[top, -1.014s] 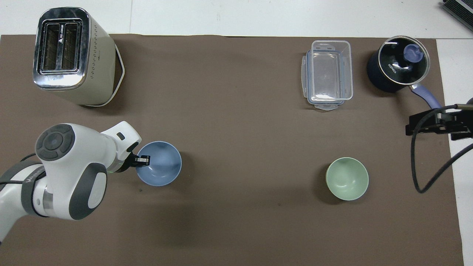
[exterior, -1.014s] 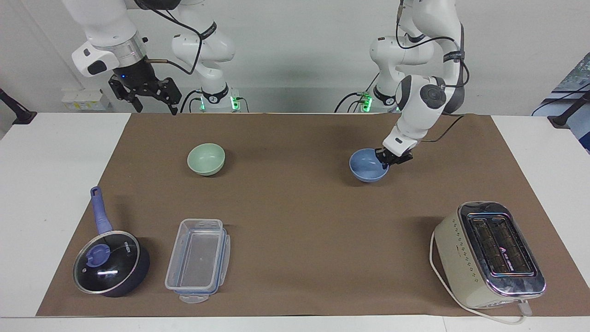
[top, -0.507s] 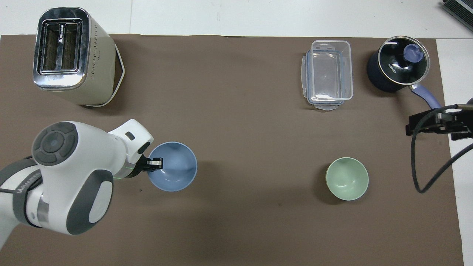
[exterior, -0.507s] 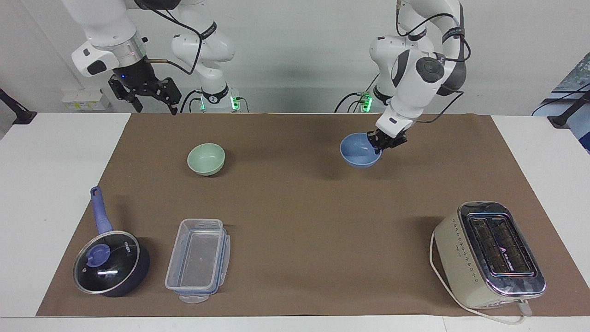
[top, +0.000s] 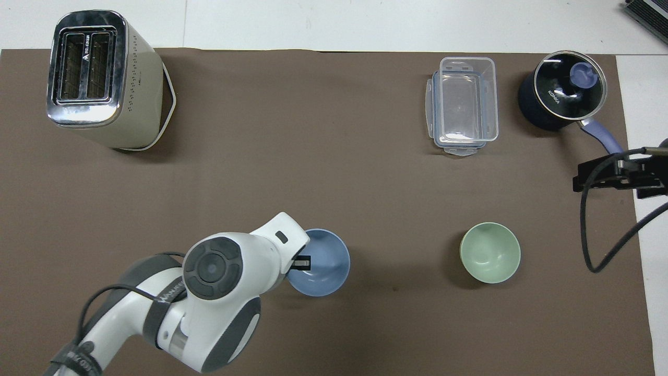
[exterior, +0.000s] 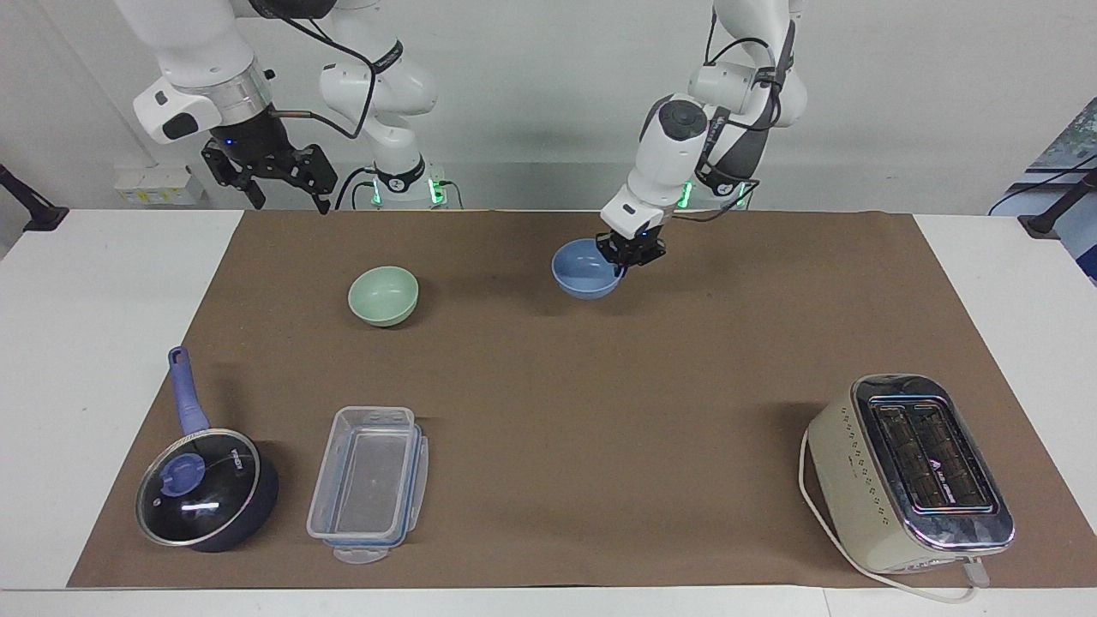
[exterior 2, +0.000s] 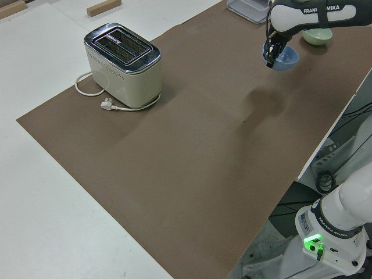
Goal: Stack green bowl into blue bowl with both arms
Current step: 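Slide the blue bowl with the left gripper toward the green bowl, then retract the left gripper while the right gripper reaches the green bowl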
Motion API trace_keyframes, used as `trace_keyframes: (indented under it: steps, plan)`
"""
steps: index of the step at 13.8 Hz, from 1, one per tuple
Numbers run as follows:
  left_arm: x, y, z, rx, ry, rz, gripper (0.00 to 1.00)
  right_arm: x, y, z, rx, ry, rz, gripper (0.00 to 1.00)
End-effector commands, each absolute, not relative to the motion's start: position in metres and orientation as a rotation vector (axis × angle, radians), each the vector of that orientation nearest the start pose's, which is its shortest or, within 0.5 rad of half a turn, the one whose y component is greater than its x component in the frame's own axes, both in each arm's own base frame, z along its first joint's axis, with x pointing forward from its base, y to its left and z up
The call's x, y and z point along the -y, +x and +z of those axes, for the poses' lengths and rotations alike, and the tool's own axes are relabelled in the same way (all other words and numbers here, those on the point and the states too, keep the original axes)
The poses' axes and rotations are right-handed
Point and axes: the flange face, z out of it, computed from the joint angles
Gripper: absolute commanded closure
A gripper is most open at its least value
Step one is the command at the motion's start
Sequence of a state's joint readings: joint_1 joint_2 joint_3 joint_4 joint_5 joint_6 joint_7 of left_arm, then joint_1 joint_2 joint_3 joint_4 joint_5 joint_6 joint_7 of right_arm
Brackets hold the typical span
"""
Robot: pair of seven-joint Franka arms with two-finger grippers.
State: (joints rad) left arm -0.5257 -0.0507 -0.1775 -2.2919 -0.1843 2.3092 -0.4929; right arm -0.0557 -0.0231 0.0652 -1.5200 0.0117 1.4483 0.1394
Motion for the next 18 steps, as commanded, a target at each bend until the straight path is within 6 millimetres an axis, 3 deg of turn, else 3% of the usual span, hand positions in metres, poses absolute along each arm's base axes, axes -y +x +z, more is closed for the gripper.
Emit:
trace_keyframes:
  steps: [1,2,3,5,7,9,12,15,18]
  plan:
    - [0.353,0.378,0.348,-0.154,-3.299,0.035,1.0,-0.002,0.531,0.646,-0.205,-3.114,0.084,0.0]
    - [0.352,0.376,0.343,-0.153,-3.305,0.011,0.98,-0.001,0.529,0.646,-0.207,-3.114,0.074,0.0]
    - [0.351,0.377,0.343,-0.148,-3.304,0.013,0.74,0.001,0.529,0.647,-0.215,-3.113,0.069,0.0]
    - [0.344,0.383,0.343,-0.123,-3.302,0.016,0.0,0.003,0.53,0.645,-0.22,-3.113,0.067,0.0]
    - [0.331,0.401,0.355,-0.07,-3.309,-0.001,0.0,0.002,0.528,0.642,-0.218,-3.113,0.029,0.0]
    - [0.309,0.436,0.384,0.003,-3.304,0.002,0.0,0.002,0.528,0.639,-0.22,-3.114,-0.01,0.0]
    - [0.246,0.493,0.428,-0.009,-3.288,-0.081,0.0,0.0,0.526,0.625,-0.211,-3.115,0.023,0.0]
    - [0.171,0.534,0.469,-0.077,-3.277,-0.051,0.0,-0.002,0.509,0.579,-0.196,-3.12,0.055,0.0]
    - [0.106,0.552,0.505,-0.159,-3.269,-0.036,0.0,-0.001,0.493,0.523,-0.109,-3.126,0.099,0.0]
